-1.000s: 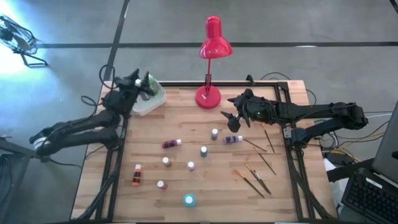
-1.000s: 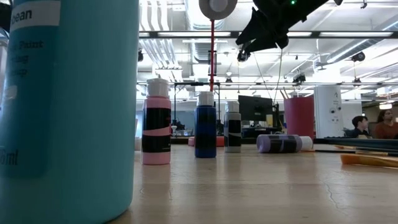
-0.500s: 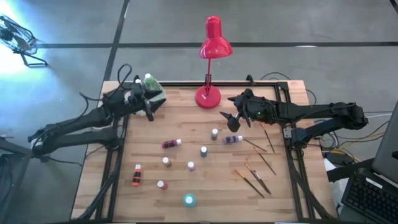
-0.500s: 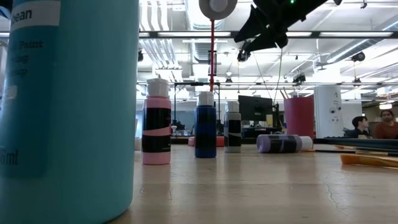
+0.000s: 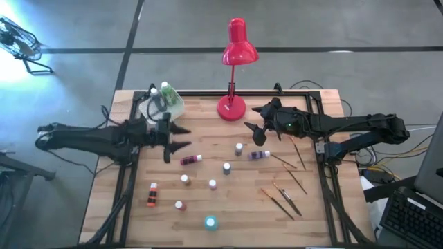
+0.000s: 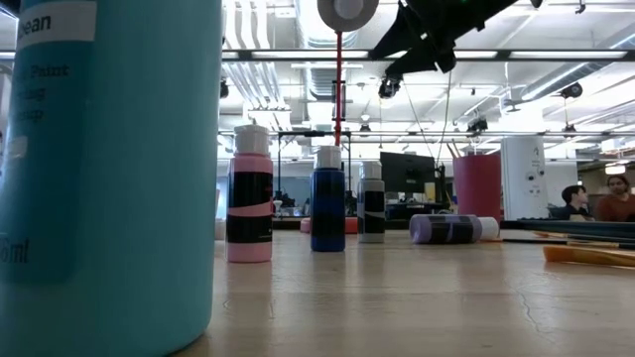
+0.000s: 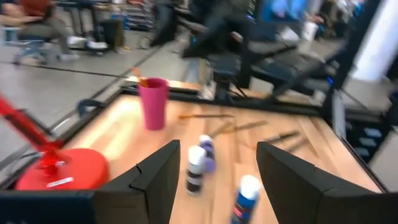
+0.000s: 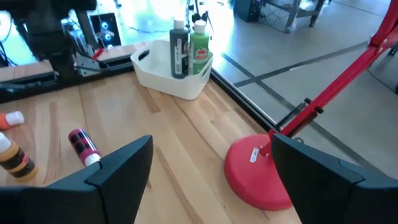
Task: Pick & Place Paint Supplies
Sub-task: Put the light blue paint bottle into the white bin
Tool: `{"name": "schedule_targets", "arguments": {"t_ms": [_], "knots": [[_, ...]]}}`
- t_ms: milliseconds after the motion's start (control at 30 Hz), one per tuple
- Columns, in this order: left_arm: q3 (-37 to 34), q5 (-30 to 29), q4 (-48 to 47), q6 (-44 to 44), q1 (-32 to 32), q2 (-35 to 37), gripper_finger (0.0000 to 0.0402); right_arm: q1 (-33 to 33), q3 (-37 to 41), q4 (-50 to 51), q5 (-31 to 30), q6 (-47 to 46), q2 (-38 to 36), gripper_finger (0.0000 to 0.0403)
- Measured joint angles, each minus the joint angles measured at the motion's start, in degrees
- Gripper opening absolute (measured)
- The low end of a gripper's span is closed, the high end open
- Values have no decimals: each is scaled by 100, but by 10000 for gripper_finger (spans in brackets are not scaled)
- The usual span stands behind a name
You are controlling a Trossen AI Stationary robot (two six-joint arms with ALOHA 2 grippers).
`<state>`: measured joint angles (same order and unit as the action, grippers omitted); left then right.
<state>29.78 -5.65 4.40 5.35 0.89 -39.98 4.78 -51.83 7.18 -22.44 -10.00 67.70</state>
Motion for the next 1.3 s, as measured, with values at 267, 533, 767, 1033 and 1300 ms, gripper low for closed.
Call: {"name": "schedule_targets", "arguments": {"t_ms": [267, 533, 767, 1033, 1300], "knots": [[132, -46, 11, -118, 1166, -606, 215, 0, 0, -51, 2, 4, 0, 293], [534, -390, 15, -201, 1991, -1605, 213, 0, 0, -36, 2, -181, 0, 286], [977, -347, 38, -193, 2560, -2397, 213, 2, 0, -6, 0, -7, 0, 310], [1120, -322, 530, -188, 3006, -3182, 214, 2, 0, 24, -2, -9, 0, 339], [1409, -323, 610, 68, 3185, -3638, 215, 4, 0, 96, -6, -186, 0, 363]]}}
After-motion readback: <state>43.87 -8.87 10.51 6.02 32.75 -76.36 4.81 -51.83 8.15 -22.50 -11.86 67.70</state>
